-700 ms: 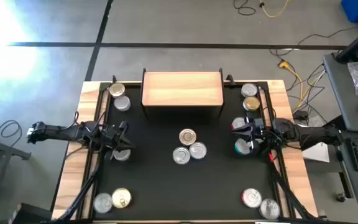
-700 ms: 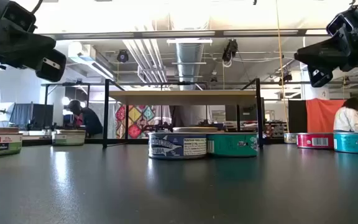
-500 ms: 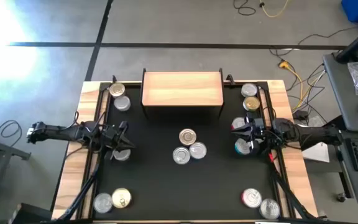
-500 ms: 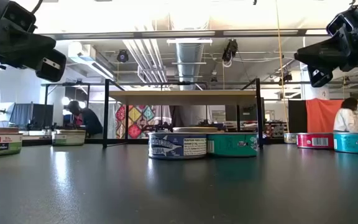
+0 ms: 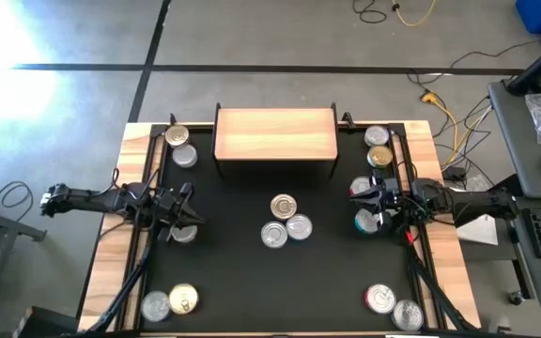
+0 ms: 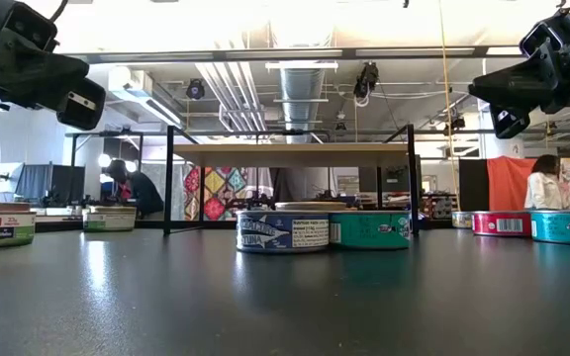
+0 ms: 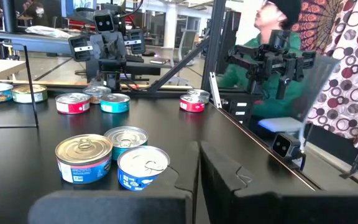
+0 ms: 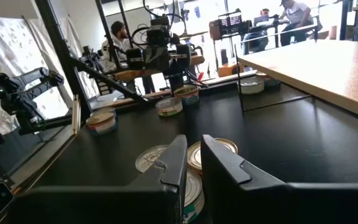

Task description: Stack canned seafood by type on shelf

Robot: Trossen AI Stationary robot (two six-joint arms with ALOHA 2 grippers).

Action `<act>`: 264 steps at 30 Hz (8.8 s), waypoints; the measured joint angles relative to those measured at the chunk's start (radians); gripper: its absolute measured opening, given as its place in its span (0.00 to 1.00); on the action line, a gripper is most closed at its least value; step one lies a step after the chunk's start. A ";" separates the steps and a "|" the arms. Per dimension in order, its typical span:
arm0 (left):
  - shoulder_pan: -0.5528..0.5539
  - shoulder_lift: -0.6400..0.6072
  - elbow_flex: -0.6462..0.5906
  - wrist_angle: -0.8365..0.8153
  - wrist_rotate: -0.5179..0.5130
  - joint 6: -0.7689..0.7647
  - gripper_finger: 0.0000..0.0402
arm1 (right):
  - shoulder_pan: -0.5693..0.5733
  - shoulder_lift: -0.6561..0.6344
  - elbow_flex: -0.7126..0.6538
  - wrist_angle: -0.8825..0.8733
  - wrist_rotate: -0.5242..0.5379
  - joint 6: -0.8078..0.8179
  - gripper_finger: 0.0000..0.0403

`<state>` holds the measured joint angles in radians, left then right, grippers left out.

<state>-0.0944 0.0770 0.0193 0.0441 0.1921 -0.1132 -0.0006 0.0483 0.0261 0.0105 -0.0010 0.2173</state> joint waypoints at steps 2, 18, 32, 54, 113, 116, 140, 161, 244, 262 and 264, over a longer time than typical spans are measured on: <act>0.000 0.000 0.000 0.000 0.000 0.000 0.00 | 0.000 0.000 0.000 0.000 0.000 0.000 0.10; 0.000 0.000 0.000 0.000 0.000 0.000 0.00 | 0.000 0.000 0.000 0.000 0.000 0.000 0.10; 0.000 0.000 0.000 0.000 0.000 0.000 0.00 | 0.000 0.000 0.000 0.000 0.000 0.000 0.10; 0.000 0.000 0.000 0.000 0.000 0.000 0.00 | 0.000 0.000 0.000 0.000 0.000 0.000 0.10; -0.001 0.022 0.000 0.307 -0.075 0.145 0.00 | 0.000 0.378 0.001 0.433 0.081 -0.271 0.12; -0.001 0.038 -0.001 0.332 -0.116 0.151 0.00 | 0.001 0.481 0.001 0.566 0.081 -0.302 0.18; 0.000 0.672 0.024 0.631 -0.202 0.059 0.03 | 0.165 1.303 0.465 0.592 0.047 -0.244 0.46; -0.299 1.245 0.195 0.717 -0.417 -0.105 0.37 | 0.299 1.597 0.760 0.252 0.028 -0.037 0.47; -0.282 1.726 0.579 0.471 -0.512 -0.057 0.92 | 0.248 1.815 1.148 -0.357 0.263 -0.074 0.86; -0.280 1.797 0.696 0.428 -0.481 -0.002 0.96 | 0.249 1.816 1.145 -0.297 0.294 -0.078 0.90; -0.280 1.797 0.692 0.429 -0.478 -0.031 0.96 | 0.249 1.816 1.145 -0.295 0.301 -0.079 0.90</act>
<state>-0.3744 1.8740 0.7116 0.4732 -0.2864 -0.1446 0.2485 1.8645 1.1709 -0.2843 0.3001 0.1379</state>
